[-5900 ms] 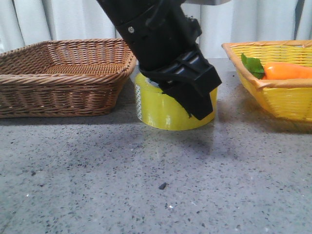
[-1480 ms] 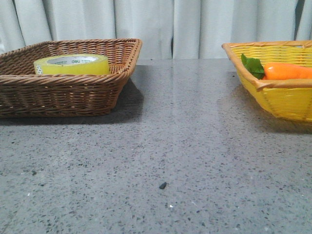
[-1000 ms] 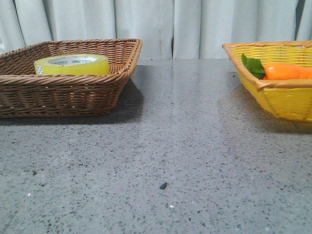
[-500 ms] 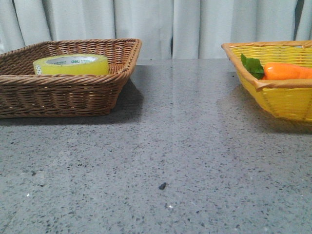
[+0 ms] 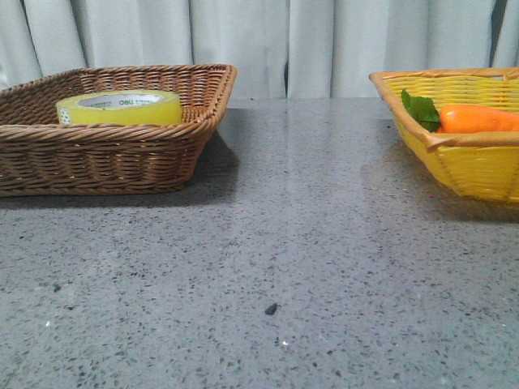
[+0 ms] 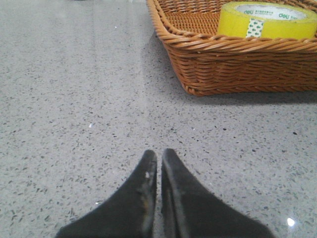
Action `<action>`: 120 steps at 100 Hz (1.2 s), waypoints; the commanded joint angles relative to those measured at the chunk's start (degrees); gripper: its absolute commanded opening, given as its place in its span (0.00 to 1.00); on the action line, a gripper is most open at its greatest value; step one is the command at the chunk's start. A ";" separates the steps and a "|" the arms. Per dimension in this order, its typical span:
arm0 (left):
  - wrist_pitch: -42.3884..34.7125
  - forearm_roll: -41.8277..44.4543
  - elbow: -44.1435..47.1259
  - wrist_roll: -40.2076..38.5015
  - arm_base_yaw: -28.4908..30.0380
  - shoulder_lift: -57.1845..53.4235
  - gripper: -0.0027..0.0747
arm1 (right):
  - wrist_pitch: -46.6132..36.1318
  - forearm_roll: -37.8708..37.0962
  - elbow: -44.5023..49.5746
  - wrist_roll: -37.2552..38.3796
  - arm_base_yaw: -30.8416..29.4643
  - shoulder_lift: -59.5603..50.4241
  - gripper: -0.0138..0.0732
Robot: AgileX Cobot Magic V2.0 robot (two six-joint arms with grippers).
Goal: Transfer tape with both arms
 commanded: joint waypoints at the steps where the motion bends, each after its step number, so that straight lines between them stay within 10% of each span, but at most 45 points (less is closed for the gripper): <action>1: -2.88 -0.06 0.67 -0.65 -0.02 -1.77 0.01 | -3.15 -2.55 -1.15 -0.06 -0.13 -0.38 0.09; 36: -2.88 -0.06 0.67 -0.65 -0.02 -1.77 0.01 | -3.65 -2.68 -0.10 -0.06 -0.91 -0.38 0.09; 87: -2.88 -0.06 0.57 -0.65 -0.02 -1.77 0.01 | -22.91 -9.86 17.87 -0.06 -18.85 -0.27 0.09; 120: -2.88 -0.06 0.57 -0.65 -0.02 -1.77 0.01 | -41.44 18.51 26.63 -2.53 -31.94 -0.27 0.09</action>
